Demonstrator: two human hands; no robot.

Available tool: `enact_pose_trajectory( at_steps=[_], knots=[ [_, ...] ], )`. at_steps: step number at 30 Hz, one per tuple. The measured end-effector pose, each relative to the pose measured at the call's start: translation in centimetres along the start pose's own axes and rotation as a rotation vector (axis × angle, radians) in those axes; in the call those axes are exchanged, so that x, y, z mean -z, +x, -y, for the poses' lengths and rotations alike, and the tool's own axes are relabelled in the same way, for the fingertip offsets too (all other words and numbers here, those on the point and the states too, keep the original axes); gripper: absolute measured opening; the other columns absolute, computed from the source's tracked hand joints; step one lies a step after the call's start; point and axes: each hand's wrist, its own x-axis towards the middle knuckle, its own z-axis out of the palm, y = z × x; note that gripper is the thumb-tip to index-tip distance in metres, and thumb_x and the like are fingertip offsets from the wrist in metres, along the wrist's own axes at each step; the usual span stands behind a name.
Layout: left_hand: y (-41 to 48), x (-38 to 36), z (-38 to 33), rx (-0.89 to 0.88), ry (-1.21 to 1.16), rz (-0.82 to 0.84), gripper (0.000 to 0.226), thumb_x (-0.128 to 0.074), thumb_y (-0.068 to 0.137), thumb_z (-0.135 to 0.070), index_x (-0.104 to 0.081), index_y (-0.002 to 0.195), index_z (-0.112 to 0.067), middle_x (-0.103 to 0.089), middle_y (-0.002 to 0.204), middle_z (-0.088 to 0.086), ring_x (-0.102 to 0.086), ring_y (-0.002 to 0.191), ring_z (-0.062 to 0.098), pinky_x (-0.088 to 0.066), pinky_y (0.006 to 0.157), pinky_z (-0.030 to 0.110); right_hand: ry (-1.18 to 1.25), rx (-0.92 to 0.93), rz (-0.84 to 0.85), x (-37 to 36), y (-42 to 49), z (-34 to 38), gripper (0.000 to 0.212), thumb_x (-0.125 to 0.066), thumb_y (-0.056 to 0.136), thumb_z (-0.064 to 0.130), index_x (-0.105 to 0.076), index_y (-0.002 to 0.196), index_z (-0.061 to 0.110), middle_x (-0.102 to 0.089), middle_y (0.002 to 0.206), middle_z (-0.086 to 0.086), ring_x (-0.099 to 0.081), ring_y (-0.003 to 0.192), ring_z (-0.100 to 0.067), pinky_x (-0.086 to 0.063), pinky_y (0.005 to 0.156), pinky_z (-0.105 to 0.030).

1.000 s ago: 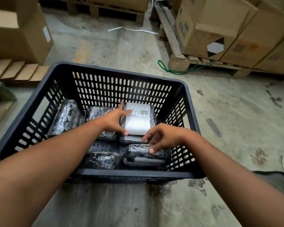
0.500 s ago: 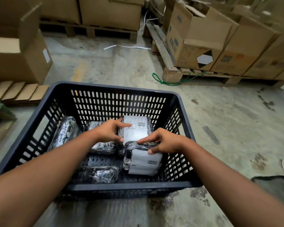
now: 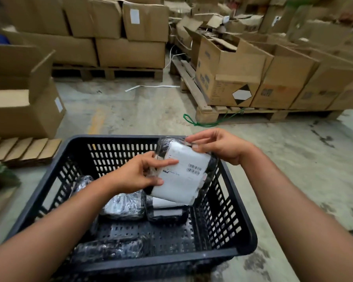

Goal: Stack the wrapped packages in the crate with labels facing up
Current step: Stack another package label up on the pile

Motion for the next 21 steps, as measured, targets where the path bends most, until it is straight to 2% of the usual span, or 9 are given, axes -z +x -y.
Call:
enact_pose_trajectory(
  at_steps=[3,5,9,12,13,15,17,18,21],
  knots=[
    [-0.2,-0.1,-0.1,-0.036,-0.047,-0.032,0.073,-0.076,0.085,0.004,-0.060,0.133,-0.049,-0.064,0.125,-0.023,-0.055,0.124,0.000,-0.035,0.112,0.017,-0.017,0.098,-0.145,-1.4,0.5,0.4,0.024,-0.073,0.088,-0.004,-0.079,0.104,0.013,-0.079,0.108,-0.016,-0.075,0.091,-0.021,-0.064,0.082,-0.033],
    [-0.4,-0.2,0.2,-0.027,-0.181,-0.007,0.074,-0.073,0.087,0.007,-0.054,0.139,-0.042,-0.055,0.137,-0.035,-0.050,0.131,-0.002,-0.039,0.110,0.020,0.001,0.146,-0.205,-2.2,0.8,0.1,0.025,-0.080,0.080,0.002,-0.080,0.102,0.013,-0.079,0.110,-0.013,-0.075,0.093,-0.020,-0.063,0.085,-0.035],
    [-0.6,0.4,1.4,0.071,-0.437,-0.079,0.081,-0.075,0.085,0.002,-0.049,0.145,-0.046,-0.041,0.158,-0.008,-0.059,0.128,0.018,-0.052,0.102,0.040,-0.062,0.090,-0.163,-2.9,0.9,-1.1,0.048,-0.091,0.057,0.016,-0.083,0.104,0.025,-0.080,0.104,0.015,-0.075,0.094,-0.008,-0.063,0.084,-0.030],
    [-0.7,1.4,2.9,0.132,-0.606,-0.140,0.080,-0.079,0.078,-0.002,-0.056,0.136,-0.053,-0.051,0.150,-0.005,-0.066,0.118,0.022,-0.060,0.086,0.044,-0.140,0.001,-0.111,-3.1,0.9,-2.0,0.075,-0.096,0.055,0.022,-0.074,0.126,0.035,-0.070,0.129,0.011,-0.071,0.108,-0.020,-0.063,0.083,-0.035],
    [-0.8,1.6,3.5,0.146,-0.643,-0.153,0.079,-0.079,0.077,-0.002,-0.058,0.134,-0.053,-0.052,0.148,-0.004,-0.067,0.117,0.023,-0.060,0.086,0.046,-0.169,-0.004,-0.092,-3.3,0.9,-2.4,0.082,-0.097,0.058,0.021,-0.068,0.133,0.038,-0.065,0.136,0.014,-0.067,0.111,-0.015,-0.061,0.081,-0.029],
    [-0.7,1.9,4.6,0.169,-0.676,-0.165,0.079,-0.080,0.075,-0.002,-0.060,0.132,-0.053,-0.051,0.150,-0.001,-0.065,0.120,0.025,-0.058,0.089,0.049,-0.253,0.008,-0.062,-3.6,1.2,-3.1,0.096,-0.098,0.063,0.013,-0.056,0.146,0.037,-0.058,0.142,0.021,-0.059,0.123,-0.002,-0.056,0.093,-0.020],
    [-0.3,1.8,5.3,0.210,-0.660,-0.167,0.081,-0.081,0.075,-0.002,-0.059,0.133,-0.053,-0.047,0.153,-0.001,-0.063,0.123,0.029,-0.058,0.090,0.050,-0.381,-0.008,-0.052,-3.9,1.6,-3.8,0.108,-0.099,0.063,0.015,-0.045,0.155,0.032,-0.049,0.153,0.016,-0.047,0.138,-0.004,-0.043,0.112,-0.026],
    [-0.1,1.7,5.4,0.240,-0.636,-0.170,0.082,-0.081,0.076,-0.001,-0.058,0.133,-0.055,-0.048,0.151,-0.002,-0.063,0.121,0.030,-0.059,0.088,0.048,-0.447,-0.024,-0.047,-4.0,1.8,-4.2,0.114,-0.100,0.062,0.019,-0.039,0.158,0.031,-0.043,0.158,0.012,-0.038,0.143,-0.005,-0.035,0.115,-0.026],
    [0.7,0.9,5.8,0.316,-0.500,-0.172,0.084,-0.080,0.080,-0.002,-0.052,0.137,-0.056,-0.053,0.142,-0.004,-0.069,0.106,0.027,-0.062,0.080,0.037,-0.553,-0.095,-0.051,-4.3,2.4,-5.6,0.126,-0.100,0.061,0.023,-0.026,0.163,0.027,-0.033,0.165,0.004,-0.029,0.145,-0.007,-0.024,0.109,-0.020]
  ],
)
